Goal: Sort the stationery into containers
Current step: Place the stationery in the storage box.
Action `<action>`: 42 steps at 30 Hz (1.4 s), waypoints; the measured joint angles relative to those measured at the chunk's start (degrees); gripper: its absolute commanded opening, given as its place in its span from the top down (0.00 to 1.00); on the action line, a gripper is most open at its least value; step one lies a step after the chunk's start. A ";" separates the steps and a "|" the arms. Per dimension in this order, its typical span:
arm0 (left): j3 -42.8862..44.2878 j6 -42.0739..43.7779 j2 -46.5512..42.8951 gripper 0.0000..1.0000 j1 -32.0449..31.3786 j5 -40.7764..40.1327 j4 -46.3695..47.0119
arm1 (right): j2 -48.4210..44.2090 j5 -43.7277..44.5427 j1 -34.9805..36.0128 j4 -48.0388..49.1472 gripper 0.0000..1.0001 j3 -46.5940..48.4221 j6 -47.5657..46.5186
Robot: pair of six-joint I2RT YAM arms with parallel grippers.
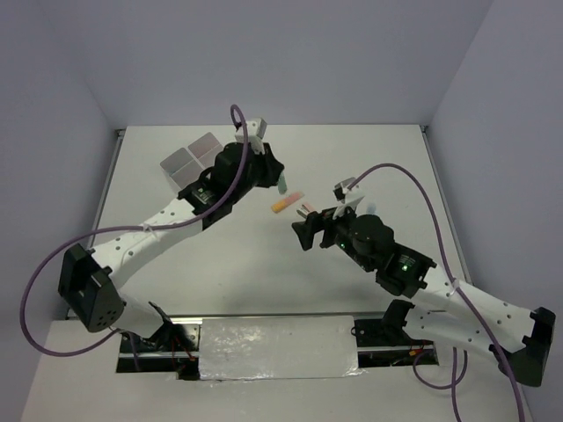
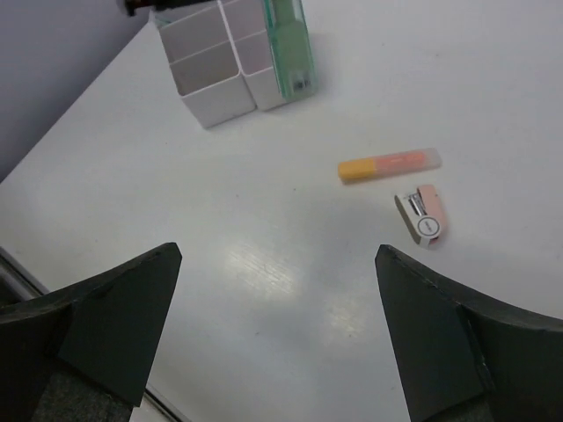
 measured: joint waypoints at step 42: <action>8.28 32.83 24.00 0.64 29.97 -6.14 21.03 | -4.59 -5.73 -1.68 -2.97 0.00 -4.24 -1.81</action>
